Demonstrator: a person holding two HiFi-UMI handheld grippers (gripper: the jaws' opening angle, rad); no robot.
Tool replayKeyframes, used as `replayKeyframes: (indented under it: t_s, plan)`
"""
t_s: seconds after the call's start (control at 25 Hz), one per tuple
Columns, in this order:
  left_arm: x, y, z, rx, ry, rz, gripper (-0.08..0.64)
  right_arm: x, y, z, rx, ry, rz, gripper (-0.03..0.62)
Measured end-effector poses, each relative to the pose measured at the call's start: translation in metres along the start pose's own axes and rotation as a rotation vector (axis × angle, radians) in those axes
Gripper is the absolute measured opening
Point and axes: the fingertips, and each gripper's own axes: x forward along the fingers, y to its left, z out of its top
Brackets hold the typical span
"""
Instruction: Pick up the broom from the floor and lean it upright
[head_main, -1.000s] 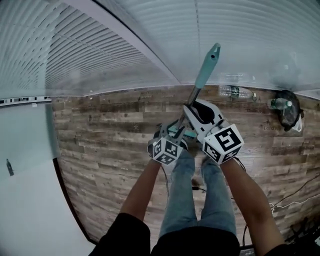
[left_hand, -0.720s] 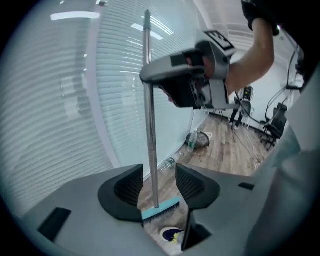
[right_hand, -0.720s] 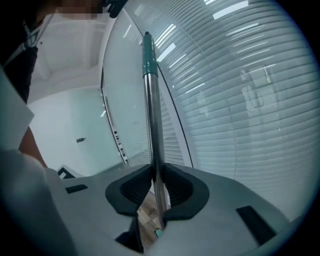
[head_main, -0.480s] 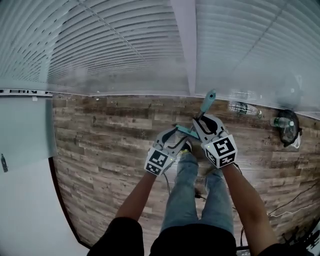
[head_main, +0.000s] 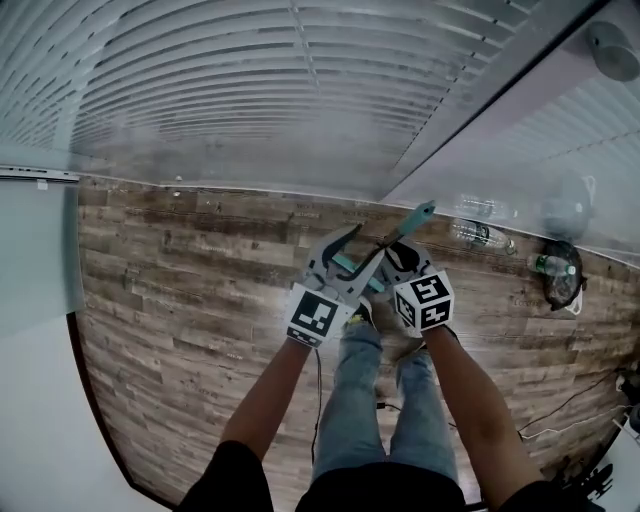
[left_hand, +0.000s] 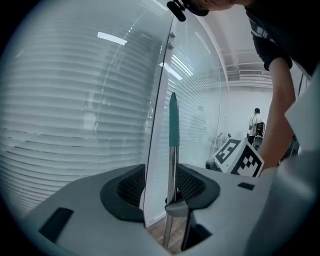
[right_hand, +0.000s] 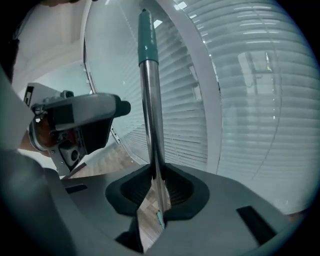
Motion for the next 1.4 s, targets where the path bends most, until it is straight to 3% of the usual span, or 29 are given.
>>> replayKeyframes:
  t_s: [0.28,0.44,0.88,1.4]
  plan:
    - [0.029,0.0,0.005,0.075,0.025,-0.015,0.195,0.035,0.005,-0.006,0.03,0.056,0.001,0.09]
    - [0.043,-0.002,0.006,0.136,0.057,0.003,0.092,0.047,0.009,-0.004,0.051,0.075,0.02,0.091]
    - [0.07,0.042,-0.018,0.034,0.13,0.026,0.092,0.086,-0.001,-0.013,0.117,0.184,0.052,0.091]
    - [0.096,0.04,-0.04,0.047,0.199,-0.044,0.092,0.097,-0.023,-0.031,0.172,0.207,0.03,0.091]
